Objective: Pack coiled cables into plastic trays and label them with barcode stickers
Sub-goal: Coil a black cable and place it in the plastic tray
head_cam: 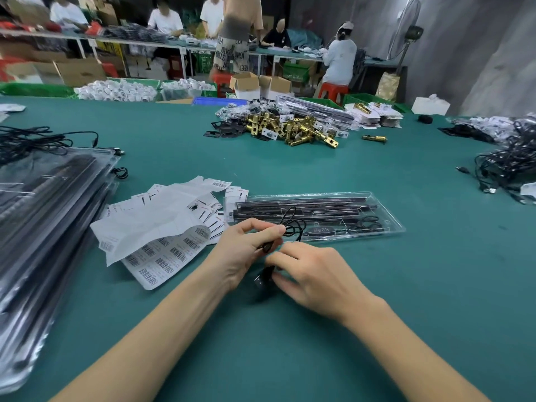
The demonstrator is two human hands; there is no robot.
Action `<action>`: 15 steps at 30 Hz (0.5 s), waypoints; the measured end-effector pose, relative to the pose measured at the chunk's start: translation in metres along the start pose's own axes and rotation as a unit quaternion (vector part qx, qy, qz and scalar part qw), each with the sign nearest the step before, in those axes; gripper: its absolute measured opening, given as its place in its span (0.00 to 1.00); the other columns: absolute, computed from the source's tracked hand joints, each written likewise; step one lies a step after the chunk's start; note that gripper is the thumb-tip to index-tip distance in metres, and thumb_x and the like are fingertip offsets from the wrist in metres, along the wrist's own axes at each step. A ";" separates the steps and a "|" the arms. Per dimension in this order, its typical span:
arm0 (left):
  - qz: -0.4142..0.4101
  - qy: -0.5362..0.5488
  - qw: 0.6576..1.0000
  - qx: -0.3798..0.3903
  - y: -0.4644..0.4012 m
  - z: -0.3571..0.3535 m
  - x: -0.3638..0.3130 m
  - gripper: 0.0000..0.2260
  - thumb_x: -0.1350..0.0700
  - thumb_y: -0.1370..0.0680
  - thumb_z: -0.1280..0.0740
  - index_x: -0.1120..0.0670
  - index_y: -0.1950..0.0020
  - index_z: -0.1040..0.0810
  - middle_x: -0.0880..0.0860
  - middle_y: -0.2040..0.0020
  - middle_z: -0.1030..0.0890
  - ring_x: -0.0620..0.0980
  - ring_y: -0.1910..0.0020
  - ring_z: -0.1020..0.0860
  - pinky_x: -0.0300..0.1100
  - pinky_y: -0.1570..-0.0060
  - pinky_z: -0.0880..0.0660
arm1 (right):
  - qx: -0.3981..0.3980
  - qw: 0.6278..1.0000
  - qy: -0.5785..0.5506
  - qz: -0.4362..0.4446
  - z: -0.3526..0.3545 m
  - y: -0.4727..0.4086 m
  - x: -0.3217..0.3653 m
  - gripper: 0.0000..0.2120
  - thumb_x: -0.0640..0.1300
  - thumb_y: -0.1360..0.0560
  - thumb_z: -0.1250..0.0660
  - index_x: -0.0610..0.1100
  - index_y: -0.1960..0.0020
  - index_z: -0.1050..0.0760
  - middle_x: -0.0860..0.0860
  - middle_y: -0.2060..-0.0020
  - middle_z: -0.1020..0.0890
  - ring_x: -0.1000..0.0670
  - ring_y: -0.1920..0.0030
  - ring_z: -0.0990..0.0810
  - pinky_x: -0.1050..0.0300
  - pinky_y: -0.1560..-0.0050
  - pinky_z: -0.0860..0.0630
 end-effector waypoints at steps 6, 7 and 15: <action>-0.033 -0.067 0.997 0.030 -0.001 0.005 0.004 0.08 0.68 0.32 0.24 0.57 0.63 0.18 0.55 0.65 0.17 0.49 0.67 0.20 0.37 0.66 0.23 | -0.002 0.982 -0.186 -0.025 0.012 -0.014 0.001 0.05 0.36 0.27 0.30 0.43 0.51 0.21 0.55 0.62 0.20 0.57 0.65 0.25 0.68 0.62 0.30; -0.042 -0.079 0.995 0.035 -0.003 0.007 0.006 0.10 0.71 0.33 0.26 0.56 0.65 0.18 0.55 0.66 0.18 0.50 0.67 0.21 0.37 0.66 0.23 | -0.001 0.974 -0.220 -0.046 0.013 -0.019 0.000 0.05 0.35 0.26 0.30 0.42 0.53 0.22 0.54 0.64 0.20 0.58 0.67 0.25 0.71 0.63 0.32; -0.045 -0.069 0.995 0.060 -0.008 0.009 0.010 0.05 0.70 0.29 0.27 0.62 0.58 0.19 0.56 0.64 0.22 0.48 0.66 0.24 0.37 0.62 0.21 | 0.094 0.932 -0.290 -0.194 0.033 -0.062 -0.025 0.01 0.45 0.27 0.25 0.51 0.57 0.16 0.58 0.65 0.17 0.62 0.71 0.24 0.71 0.65 0.31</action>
Point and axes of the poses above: each hand's wrist, its own y-axis away from the middle knuckle, its own z-axis out of the back of the hand, x = y × z, the point moved 1 cm from there along -y, towards the middle knuckle
